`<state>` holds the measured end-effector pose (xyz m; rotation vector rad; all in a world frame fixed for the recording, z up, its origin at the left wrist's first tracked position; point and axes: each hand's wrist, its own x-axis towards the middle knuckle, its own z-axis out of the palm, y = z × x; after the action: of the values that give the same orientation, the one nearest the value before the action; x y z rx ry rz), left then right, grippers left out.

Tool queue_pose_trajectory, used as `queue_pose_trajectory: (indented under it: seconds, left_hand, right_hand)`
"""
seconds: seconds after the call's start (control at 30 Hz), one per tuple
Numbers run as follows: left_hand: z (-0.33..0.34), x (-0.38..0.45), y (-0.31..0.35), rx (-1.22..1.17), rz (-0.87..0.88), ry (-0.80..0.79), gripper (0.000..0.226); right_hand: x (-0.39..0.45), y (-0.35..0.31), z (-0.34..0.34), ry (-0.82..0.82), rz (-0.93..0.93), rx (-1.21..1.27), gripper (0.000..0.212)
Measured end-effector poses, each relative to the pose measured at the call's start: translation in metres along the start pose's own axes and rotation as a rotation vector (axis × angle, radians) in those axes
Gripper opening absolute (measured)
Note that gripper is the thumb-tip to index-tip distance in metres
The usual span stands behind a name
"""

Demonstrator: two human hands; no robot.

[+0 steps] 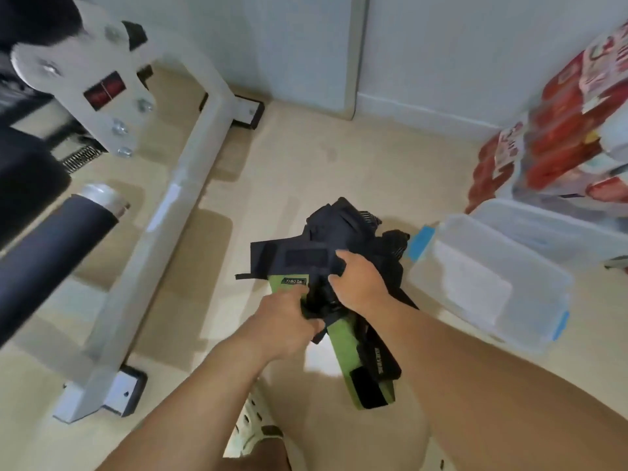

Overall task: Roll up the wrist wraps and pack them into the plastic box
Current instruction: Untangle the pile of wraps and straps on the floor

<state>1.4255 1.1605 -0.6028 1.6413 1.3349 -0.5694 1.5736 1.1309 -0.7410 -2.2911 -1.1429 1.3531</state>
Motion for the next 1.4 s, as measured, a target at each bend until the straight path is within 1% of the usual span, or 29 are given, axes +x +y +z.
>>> queue_pose_trajectory:
  seconds: [0.07, 0.17, 0.2, 0.3, 0.33, 0.4, 0.47, 0.53, 0.6, 0.7, 0.77, 0.83, 0.93, 0.97, 1.07, 1.13, 1.17, 1.23, 1.33, 1.4]
  left_hand:
    - [0.0, 0.013, -0.001, 0.147, 0.013, -0.052, 0.029]
    - [-0.01, 0.021, 0.001, 0.284, 0.046, 0.01, 0.054]
    - [-0.013, 0.02, 0.003, 0.301, 0.056, 0.017, 0.055]
    - [-0.021, 0.014, 0.005, 0.323, 0.114, 0.083, 0.034]
    - [-0.022, 0.01, 0.006, 0.343, 0.128, 0.11, 0.036]
    - [-0.024, -0.004, 0.005, 0.389, 0.143, 0.153, 0.049]
    - [-0.027, -0.018, 0.0, 0.391, 0.146, 0.178, 0.055]
    - [-0.027, -0.032, -0.008, 0.365, 0.161, 0.194, 0.063]
    - [-0.025, -0.047, -0.016, 0.33, 0.195, 0.216, 0.072]
    - [-0.022, -0.064, -0.03, 0.167, 0.293, 0.26, 0.085]
    - [-0.019, -0.081, -0.039, -0.007, 0.357, 0.293, 0.1]
    - [-0.014, -0.102, -0.046, -0.141, 0.412, 0.277, 0.116]
    - [-0.007, -0.129, -0.045, -0.231, 0.497, 0.2, 0.129]
    - [-0.006, -0.138, -0.043, -0.227, 0.529, 0.207, 0.13]
    - [-0.004, -0.157, -0.038, -0.191, 0.628, 0.293, 0.126]
    - [-0.004, -0.161, -0.038, -0.184, 0.696, 0.291, 0.125]
    - [-0.004, -0.16, -0.039, -0.172, 0.723, 0.267, 0.124]
    - [-0.006, -0.154, -0.041, -0.17, 0.752, 0.194, 0.121]
    - [-0.011, -0.138, -0.045, -0.214, 0.748, 0.083, 0.117]
    - [-0.019, -0.126, -0.039, -0.169, 0.733, 0.059, 0.115]
  right_hand:
    - [0.033, 0.011, 0.019, 0.015, -0.053, -0.078, 0.068]
    - [0.068, 0.021, 0.041, 0.06, -0.129, -0.304, 0.086]
    - [0.076, 0.025, 0.046, 0.068, -0.134, -0.35, 0.09]
    - [0.081, 0.031, 0.055, 0.11, -0.115, -0.46, 0.095]
    - [0.078, 0.031, 0.056, 0.138, -0.123, -0.529, 0.092]
    - [0.064, 0.029, 0.053, 0.161, -0.17, -0.641, 0.071]
    - [0.04, 0.025, 0.05, 0.119, -0.215, -0.64, 0.05]
    - [0.008, 0.017, 0.041, 0.072, -0.271, -0.653, 0.043]
    - [-0.026, 0.0, 0.02, 0.087, -0.381, -0.715, 0.037]
    - [-0.08, -0.036, -0.026, 0.044, -0.509, -0.784, 0.031]
    - [-0.122, -0.056, -0.048, 0.037, -0.578, -0.773, 0.03]
    - [-0.163, -0.072, -0.064, 0.061, -0.63, -0.741, 0.028]
    - [-0.219, -0.089, -0.079, 0.054, -0.676, -0.49, 0.027]
    - [-0.234, -0.093, -0.083, 0.045, -0.696, -0.402, 0.031]
    - [-0.263, -0.095, -0.089, -0.009, -0.714, -0.185, 0.046]
    - [-0.267, -0.088, -0.09, -0.064, -0.7, -0.078, 0.05]
    - [-0.266, -0.081, -0.089, -0.082, -0.68, -0.054, 0.051]
    - [-0.255, -0.062, -0.087, -0.107, -0.627, -0.081, 0.051]
    - [-0.231, -0.036, -0.083, -0.246, -0.54, -0.158, 0.04]
    - [-0.216, -0.026, -0.084, -0.306, -0.516, -0.086, 0.037]
